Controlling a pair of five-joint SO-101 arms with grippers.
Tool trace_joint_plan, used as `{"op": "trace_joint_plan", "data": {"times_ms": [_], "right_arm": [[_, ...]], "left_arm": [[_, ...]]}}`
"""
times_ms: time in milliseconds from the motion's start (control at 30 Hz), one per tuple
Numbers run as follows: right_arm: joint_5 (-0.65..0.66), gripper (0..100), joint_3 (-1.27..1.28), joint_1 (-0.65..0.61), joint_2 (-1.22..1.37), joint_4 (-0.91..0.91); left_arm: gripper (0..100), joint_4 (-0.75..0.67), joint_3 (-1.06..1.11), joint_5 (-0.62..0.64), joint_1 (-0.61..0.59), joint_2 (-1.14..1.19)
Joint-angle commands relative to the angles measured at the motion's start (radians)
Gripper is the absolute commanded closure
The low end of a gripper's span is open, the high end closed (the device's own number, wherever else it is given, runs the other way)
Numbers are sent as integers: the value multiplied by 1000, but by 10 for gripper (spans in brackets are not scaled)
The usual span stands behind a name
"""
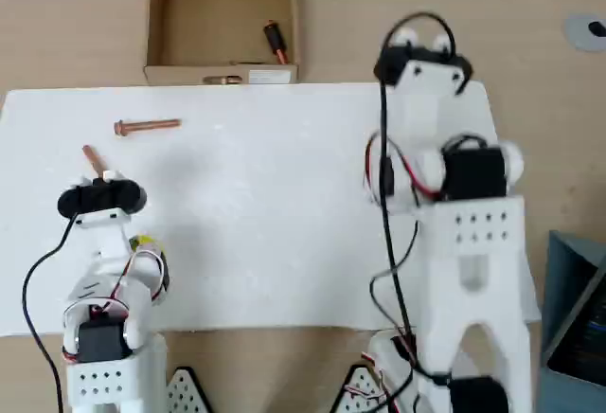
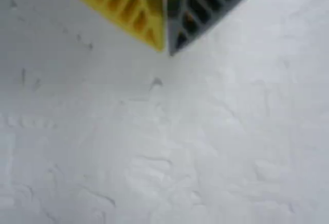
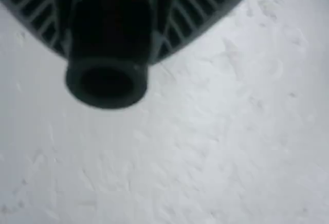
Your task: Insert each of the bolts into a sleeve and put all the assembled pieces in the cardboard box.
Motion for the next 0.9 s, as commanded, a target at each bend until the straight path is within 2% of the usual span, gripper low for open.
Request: {"op": "trace_joint_plan", "data": {"times_ms": [0, 400, 533, 867], "right_arm": [[11, 988, 140, 15, -131, -61], [6, 989, 493, 25, -412, -206], [6, 989, 533, 25, -470, -203], [5, 989, 596, 44, -596, -203]], "left_arm": [[998, 6, -138, 0, 2, -1], [999, 158, -414, -3, 2, 56], [999, 157, -560, 15, 2, 231], [999, 163, -1005, 315, 2, 846]]}}
